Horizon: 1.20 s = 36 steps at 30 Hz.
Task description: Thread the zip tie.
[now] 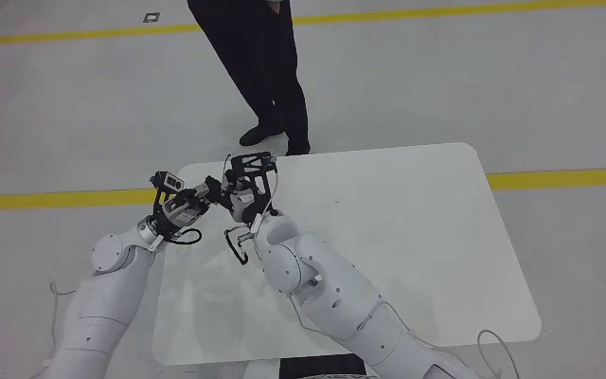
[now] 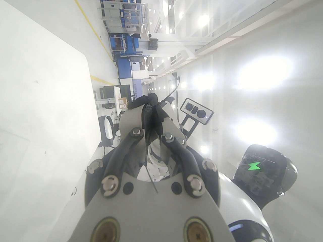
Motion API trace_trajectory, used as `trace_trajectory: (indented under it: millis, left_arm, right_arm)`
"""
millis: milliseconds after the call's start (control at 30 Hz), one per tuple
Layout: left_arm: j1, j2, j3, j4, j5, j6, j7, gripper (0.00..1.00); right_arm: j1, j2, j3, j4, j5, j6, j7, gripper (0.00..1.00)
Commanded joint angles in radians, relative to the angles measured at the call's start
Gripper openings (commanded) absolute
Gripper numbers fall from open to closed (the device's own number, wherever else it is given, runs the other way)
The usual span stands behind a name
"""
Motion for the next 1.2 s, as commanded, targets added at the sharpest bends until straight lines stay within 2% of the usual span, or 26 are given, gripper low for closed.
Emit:
trace_trajectory:
  millis: [0,167,200,233,567,667,767,1033,1133,1167]
  left_arm:
    - [0.0,0.0,0.0,0.0,0.0,0.0,0.0,0.0]
    - [0.0,0.0,0.0,0.0,0.0,0.0,0.0,0.0]
    - [0.0,0.0,0.0,0.0,0.0,0.0,0.0,0.0]
    - [0.0,0.0,0.0,0.0,0.0,0.0,0.0,0.0]
    - [0.0,0.0,0.0,0.0,0.0,0.0,0.0,0.0]
    - [0.0,0.0,0.0,0.0,0.0,0.0,0.0,0.0]
    - [0.0,0.0,0.0,0.0,0.0,0.0,0.0,0.0]
    - [0.0,0.0,0.0,0.0,0.0,0.0,0.0,0.0]
    - [0.001,-0.001,0.001,-0.014,0.003,0.026,0.044,0.0]
    - [0.001,-0.002,-0.002,-0.017,-0.013,0.046,0.052,0.0]
  right_arm:
    - [-0.001,0.0,-0.001,0.0,-0.003,0.0,0.001,0.0]
    - [-0.004,-0.001,-0.002,-0.001,-0.012,0.001,0.006,0.01]
    - [-0.004,-0.001,-0.002,-0.002,-0.013,0.002,0.007,0.39]
    - [-0.005,-0.001,-0.002,-0.002,-0.014,0.002,0.008,1.0]
    - [-0.032,0.006,0.015,-0.036,-0.047,-0.003,0.006,1.0]
    - [-0.051,0.013,0.022,-0.055,-0.069,-0.024,0.013,1.0]
    - [-0.076,0.032,0.026,-0.068,-0.162,-0.098,0.024,1.0]
    - [-0.076,0.032,0.026,-0.068,-0.162,-0.098,0.024,1.0]
    - [-0.087,0.037,0.037,-0.067,-0.185,-0.109,0.005,1.0]
    - [-0.096,0.043,0.044,-0.072,-0.215,-0.119,-0.003,1.0]
